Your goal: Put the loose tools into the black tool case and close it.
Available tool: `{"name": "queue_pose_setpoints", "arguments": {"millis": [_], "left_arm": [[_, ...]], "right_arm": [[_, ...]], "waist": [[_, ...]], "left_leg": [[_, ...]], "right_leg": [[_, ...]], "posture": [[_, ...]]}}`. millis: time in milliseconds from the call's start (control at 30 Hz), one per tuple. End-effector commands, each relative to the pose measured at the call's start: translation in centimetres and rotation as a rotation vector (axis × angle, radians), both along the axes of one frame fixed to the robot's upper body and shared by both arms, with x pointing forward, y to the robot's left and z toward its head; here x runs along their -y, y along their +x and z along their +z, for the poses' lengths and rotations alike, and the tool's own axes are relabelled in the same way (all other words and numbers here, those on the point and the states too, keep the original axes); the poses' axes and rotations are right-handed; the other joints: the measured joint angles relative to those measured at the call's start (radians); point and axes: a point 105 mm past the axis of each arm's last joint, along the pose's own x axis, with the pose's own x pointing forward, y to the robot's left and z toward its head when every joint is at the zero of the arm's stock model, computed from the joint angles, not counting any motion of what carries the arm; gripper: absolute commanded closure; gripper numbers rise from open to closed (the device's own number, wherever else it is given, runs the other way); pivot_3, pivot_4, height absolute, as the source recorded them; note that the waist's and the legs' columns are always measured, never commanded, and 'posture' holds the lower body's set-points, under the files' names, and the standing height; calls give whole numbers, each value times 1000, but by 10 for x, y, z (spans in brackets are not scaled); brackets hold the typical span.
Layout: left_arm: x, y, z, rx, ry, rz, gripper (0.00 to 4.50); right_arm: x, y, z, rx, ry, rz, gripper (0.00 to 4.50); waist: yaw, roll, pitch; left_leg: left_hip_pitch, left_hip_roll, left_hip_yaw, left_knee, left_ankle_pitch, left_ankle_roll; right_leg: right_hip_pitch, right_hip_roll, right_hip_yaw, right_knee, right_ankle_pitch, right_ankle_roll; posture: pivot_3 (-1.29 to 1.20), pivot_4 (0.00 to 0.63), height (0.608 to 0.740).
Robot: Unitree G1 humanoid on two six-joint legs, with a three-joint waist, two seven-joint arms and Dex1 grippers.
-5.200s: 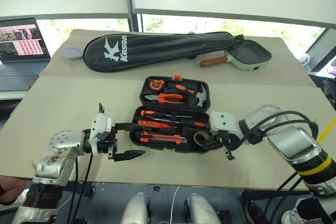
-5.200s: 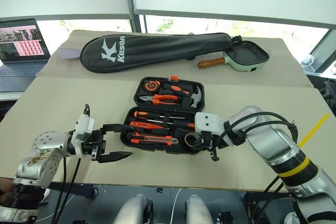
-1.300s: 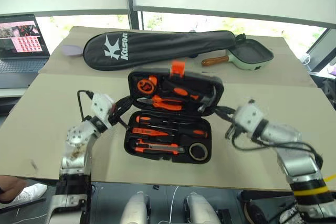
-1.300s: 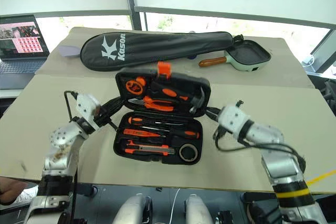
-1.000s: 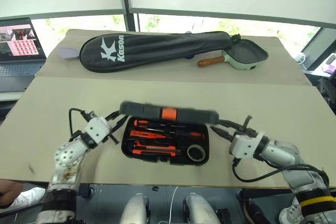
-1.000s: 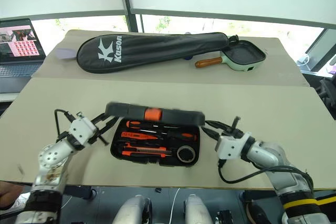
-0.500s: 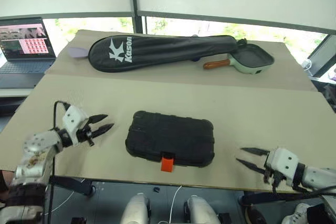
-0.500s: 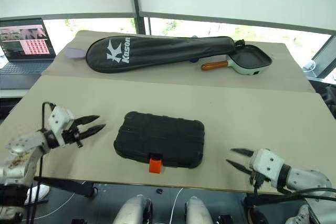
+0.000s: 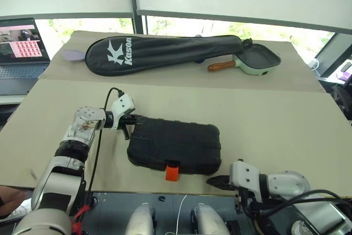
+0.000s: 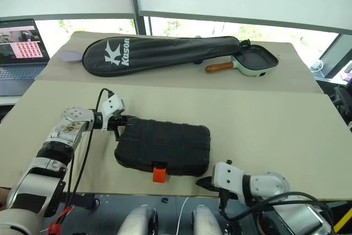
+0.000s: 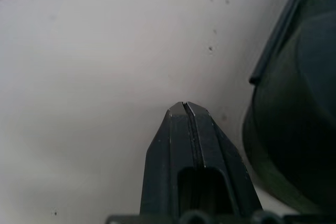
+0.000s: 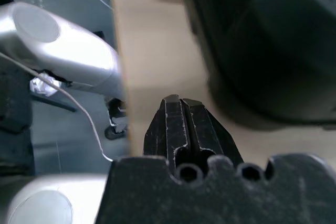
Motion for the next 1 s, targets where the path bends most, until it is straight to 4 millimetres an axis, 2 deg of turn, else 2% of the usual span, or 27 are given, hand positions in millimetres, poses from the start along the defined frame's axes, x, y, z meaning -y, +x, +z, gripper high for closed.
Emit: {"name": "queue_pose_setpoints", "arguments": {"millis": [33, 167, 300, 433, 567, 667, 900, 1000], "left_arm": [[-2, -14, 1, -43, -44, -48, 4473], [-7, -30, -3, -68, -69, -54, 4473], [-8, -54, 2, -60, -137, -26, 4473], [-9, -67, 1, -61, -166, 26, 4473], [-13, -70, 1, -31, -204, 112, 4473], [-26, -69, 7, -10, -213, 163, 4473], [-39, -63, 29, -10, -208, 101, 4473], [-17, -56, 53, -7, -254, 5, 4473]], "right_arm": [[-4, 25, 5, 62, 4, -42, 4500], [-6, 50, 11, 126, 6, -56, 4500], [-4, 89, 28, 216, 32, -103, 4500], [-2, 110, 31, 248, 33, -120, 4500], [9, 126, 36, 268, 38, -159, 4500], [21, 123, 43, 276, 38, -161, 4500], [39, 87, 50, 224, 63, -130, 4500], [37, 65, 51, 192, 74, -112, 4500]], "waist": [[-6, 0, 0], [-7, 0, 0], [-10, -1, 1], [1, 0, 2], [2, 1, 2], [3, 1, 2], [5, 1, 2], [5, 1, 3]], "left_leg": [[1, 0, 0, 0, 0, 0], [1, 1, 0, 0, 0, 0], [2, 2, 0, 0, 0, 0], [1, 1, 1, 0, 0, 0], [1, 1, 0, 0, 0, 0], [1, 1, 0, 0, 0, 0], [1, 1, 0, -1, 0, 0], [1, 0, 0, -1, 0, 0]], "right_leg": [[0, 0, 0, 0, 0, 0], [0, 0, 0, 2, 0, 0], [0, 0, 0, 2, 1, -1], [-1, -1, 0, 3, 1, -1], [-1, -1, 0, 3, 1, -1], [-1, -2, 0, 3, 1, -1], [-1, -2, -2, 2, 1, -1], [-1, -2, -1, 2, 1, -1]], "posture": [[0, 150, 740], [0, 150, 740], [0, 150, 740], [0, 150, 740], [0, 150, 740], [0, 150, 740], [0, 150, 740], [0, 150, 740]]}}
